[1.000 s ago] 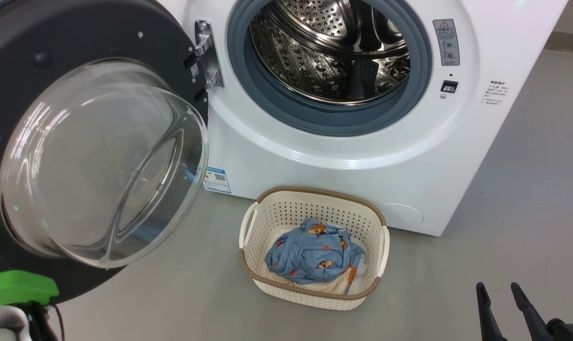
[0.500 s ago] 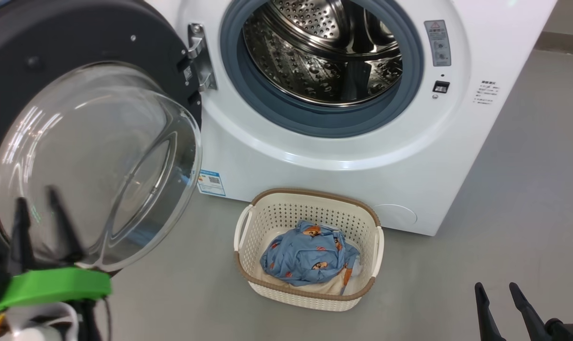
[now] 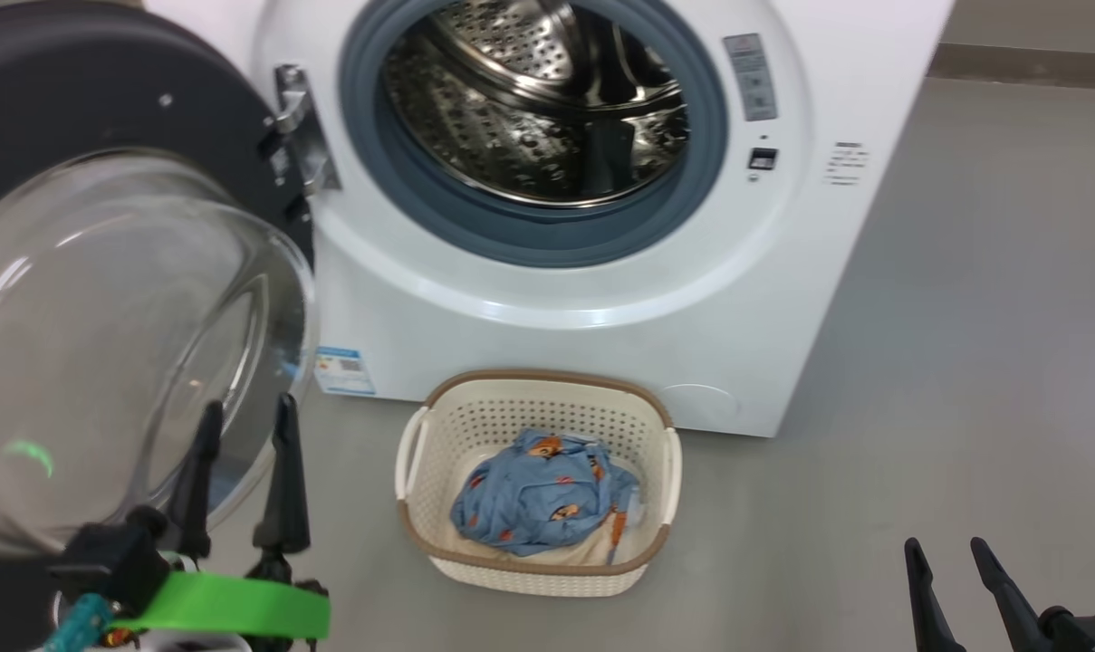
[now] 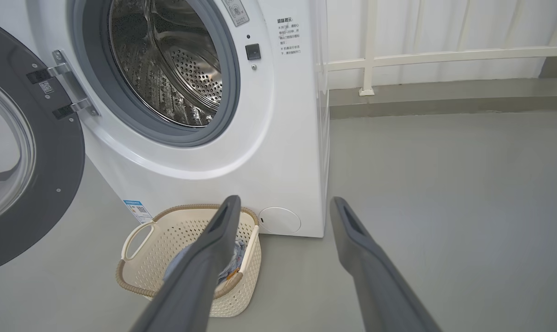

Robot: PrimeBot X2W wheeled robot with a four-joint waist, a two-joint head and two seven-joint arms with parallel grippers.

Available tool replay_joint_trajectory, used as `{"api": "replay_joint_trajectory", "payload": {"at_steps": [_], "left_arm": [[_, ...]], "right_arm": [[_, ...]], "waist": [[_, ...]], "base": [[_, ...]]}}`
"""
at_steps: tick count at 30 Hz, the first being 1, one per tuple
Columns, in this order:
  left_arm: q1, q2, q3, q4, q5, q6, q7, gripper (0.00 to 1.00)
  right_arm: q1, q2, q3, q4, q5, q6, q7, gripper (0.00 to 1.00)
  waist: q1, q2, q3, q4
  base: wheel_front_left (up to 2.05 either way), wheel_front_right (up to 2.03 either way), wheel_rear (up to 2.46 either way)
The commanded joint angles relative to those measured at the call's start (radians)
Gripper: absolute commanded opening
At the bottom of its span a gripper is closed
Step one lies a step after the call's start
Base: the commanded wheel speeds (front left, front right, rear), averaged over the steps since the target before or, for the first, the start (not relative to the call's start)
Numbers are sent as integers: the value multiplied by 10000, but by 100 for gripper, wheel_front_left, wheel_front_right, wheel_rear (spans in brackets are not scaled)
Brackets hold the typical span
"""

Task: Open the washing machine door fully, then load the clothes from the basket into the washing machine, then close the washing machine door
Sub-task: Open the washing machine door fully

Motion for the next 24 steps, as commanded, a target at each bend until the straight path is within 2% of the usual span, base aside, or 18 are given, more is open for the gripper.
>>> {"api": "replay_joint_trajectory", "payload": {"at_steps": [1,13,24], "left_arm": [[-101,210,247,-92,-3,-76,-124,100],[714,364,343,1852,-227,-350,-509,100],[1569,208,1396,1606,51,-448,-521,100]], "right_arm": [[-291,-201,329,-274,-25,14,-120,100],[-370,-346,516,-314,-61,14,-120,100],[-394,-315,521,-289,-15,14,-120,100]], "waist": [[-1,0,-45,-396],[-1,0,-123,-1798],[-1,0,-72,-2606]], "base": [[0,0,0],[0,0,0],[0,0,0]]}}
